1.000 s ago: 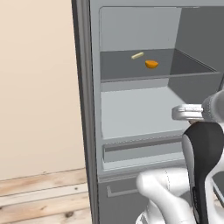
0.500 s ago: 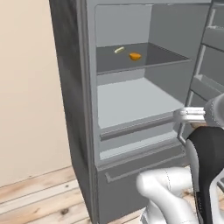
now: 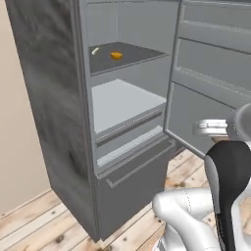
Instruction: Pick up the peach and orange from the fridge and place one fruit on each plate on the dining counter.
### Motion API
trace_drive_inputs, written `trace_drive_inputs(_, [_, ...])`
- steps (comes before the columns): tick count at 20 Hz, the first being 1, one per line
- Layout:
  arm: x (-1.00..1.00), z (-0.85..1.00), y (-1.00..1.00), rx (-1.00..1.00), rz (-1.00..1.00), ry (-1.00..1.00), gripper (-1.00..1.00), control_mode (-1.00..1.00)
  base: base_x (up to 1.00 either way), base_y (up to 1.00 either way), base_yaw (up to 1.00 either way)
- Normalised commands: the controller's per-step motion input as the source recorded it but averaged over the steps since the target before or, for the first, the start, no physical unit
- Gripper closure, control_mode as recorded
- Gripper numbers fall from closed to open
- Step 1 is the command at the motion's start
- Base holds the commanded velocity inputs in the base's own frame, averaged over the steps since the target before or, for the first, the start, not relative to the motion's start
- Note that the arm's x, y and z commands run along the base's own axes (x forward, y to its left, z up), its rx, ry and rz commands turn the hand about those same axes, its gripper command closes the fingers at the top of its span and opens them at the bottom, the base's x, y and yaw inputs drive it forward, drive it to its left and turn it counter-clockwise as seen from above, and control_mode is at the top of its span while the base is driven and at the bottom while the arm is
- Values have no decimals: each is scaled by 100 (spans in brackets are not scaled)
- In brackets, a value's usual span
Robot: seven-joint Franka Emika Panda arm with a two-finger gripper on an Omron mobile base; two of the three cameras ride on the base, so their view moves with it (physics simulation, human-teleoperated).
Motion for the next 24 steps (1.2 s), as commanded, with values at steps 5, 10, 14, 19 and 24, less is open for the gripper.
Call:
trace_drive_inputs(5, [0,0,0,0,0,0,100,100,-98,0,-51])
trace_drive_inputs(10, [0,0,0,0,0,0,100,100,-75,-17,-54])
trace_drive_inputs(14, [0,0,0,0,0,0,100,100,-56,-23,-61])
trace_drive_inputs(19, [0,0,0,0,0,0,100,100,-50,-22,-63])
trace_drive_inputs(24, [0,0,0,0,0,0,100,100,-45,-26,-63])
